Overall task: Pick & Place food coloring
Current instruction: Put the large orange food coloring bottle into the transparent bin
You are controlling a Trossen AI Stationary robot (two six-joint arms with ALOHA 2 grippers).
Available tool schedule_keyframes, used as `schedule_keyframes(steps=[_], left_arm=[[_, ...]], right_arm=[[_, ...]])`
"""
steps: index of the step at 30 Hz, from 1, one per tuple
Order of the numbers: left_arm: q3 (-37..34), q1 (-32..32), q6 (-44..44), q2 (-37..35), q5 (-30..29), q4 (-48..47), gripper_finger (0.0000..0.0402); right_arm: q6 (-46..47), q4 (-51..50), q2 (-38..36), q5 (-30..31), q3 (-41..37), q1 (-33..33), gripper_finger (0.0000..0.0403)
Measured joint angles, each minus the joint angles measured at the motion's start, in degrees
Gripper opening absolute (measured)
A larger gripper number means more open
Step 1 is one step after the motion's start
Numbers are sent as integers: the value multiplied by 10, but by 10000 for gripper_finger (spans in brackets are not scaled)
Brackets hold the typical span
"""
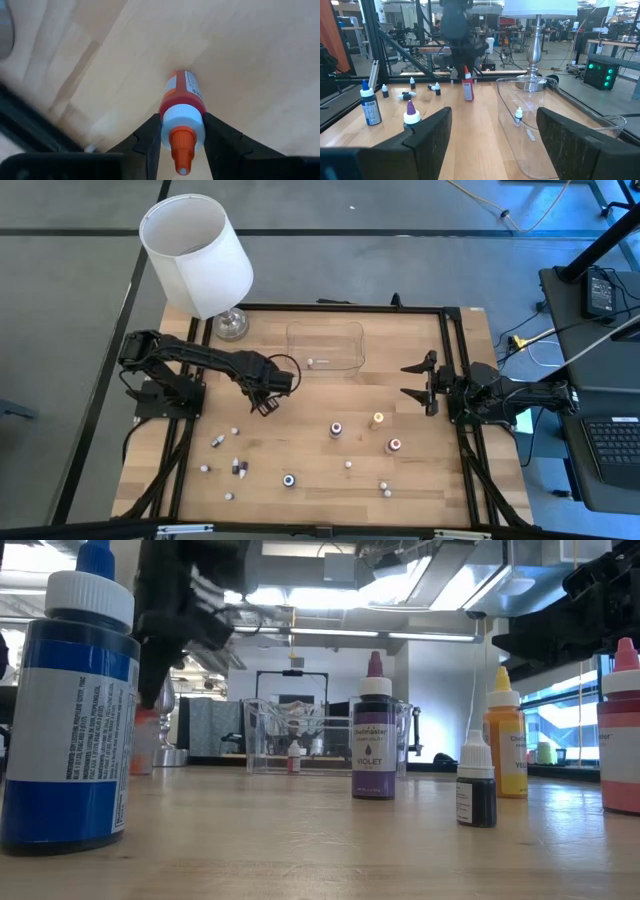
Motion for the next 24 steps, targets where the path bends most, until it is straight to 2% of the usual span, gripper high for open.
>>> schedule_keyframes(steps=[6,11,18,24], left_arm=[[91,2,84,0,-3,7,118],[185,24,115,0,-3,7,116],[272,102,166,13,-24,13,117],[304,174,223,60,1,19,116]], right_arm=[[1,0,0,0,0,0,293],[1,0,0,0,0,0,293],[0,1,0,0,0,0,293],[-2,3,0,14,0,0,293]])
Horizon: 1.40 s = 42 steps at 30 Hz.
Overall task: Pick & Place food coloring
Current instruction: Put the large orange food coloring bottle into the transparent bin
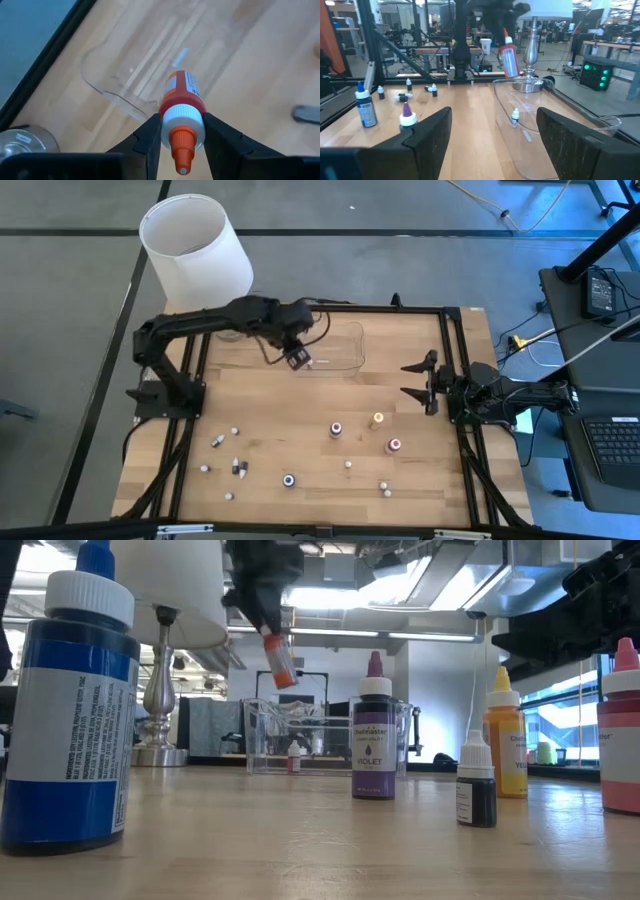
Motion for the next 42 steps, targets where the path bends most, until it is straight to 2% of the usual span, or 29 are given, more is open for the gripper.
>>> schedule_keyframes(steps=[9,20,28,42], left_arm=[[24,73,66,96,-3,2,116],[44,101,84,187,-15,0,120],[44,103,84,197,-58,2,142],[44,102,84,197,-58,2,145]], right_arm=[[-2,1,0,6,0,0,293],[-3,1,0,6,0,0,293],[-16,1,0,6,0,0,293],[-16,1,0,6,0,0,293]])
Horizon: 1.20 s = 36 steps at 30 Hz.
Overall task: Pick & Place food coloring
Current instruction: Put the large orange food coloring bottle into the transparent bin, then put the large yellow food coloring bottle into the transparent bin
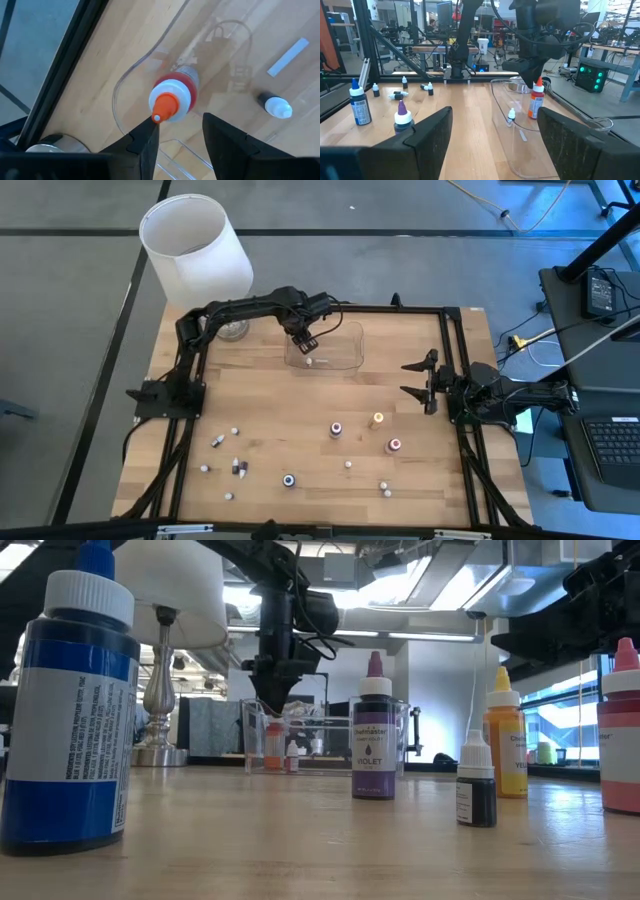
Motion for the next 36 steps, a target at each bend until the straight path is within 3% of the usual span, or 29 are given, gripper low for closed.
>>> schedule_keyframes(steps=[13,19,22,28,36], left_arm=[[0,-13,-5,-66,-34,1,144],[-36,-98,2,-144,-133,96,144],[-102,-143,31,-197,-127,180,143],[-301,-209,79,-318,-18,418,143],[-561,-266,100,-437,17,772,143]], right_arm=[[0,0,0,0,0,0,293],[4,10,0,0,0,0,293],[36,9,0,-3,0,0,293],[43,4,0,-36,0,0,293],[30,10,6,-70,15,0,291]])
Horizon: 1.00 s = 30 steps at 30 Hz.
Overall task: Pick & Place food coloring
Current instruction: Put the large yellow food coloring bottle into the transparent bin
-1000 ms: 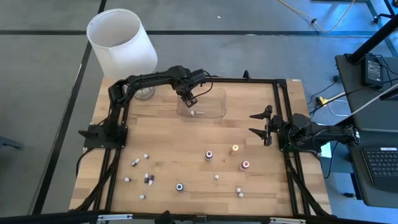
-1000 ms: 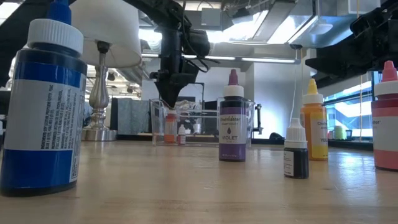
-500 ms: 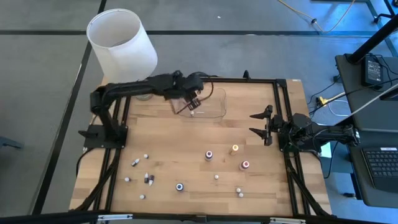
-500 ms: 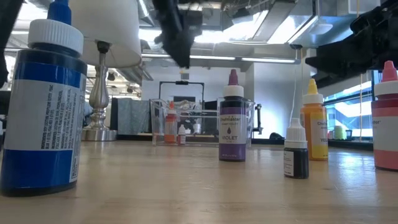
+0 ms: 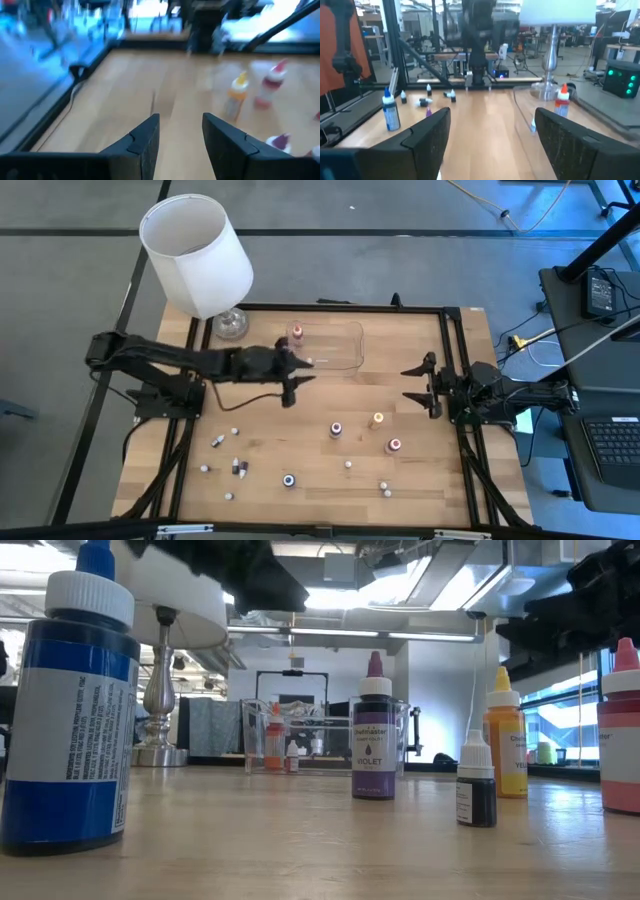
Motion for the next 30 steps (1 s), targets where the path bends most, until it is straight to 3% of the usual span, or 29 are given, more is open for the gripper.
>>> schedule_keyframes(steps=[4,9,15,20,30], left_arm=[[-85,-8,7,-21,0,123,144],[-130,-7,0,-26,-5,163,144],[-134,-6,-9,-26,-28,163,144],[-134,-6,-11,-26,-28,162,144],[-134,-6,-6,-26,-27,158,144]], right_arm=[[0,-14,40,0,42,1,279],[-5,-55,150,0,115,10,263],[-55,-169,331,-13,240,43,254],[-42,-236,461,-13,326,73,253],[1,-272,627,-23,373,129,253]])
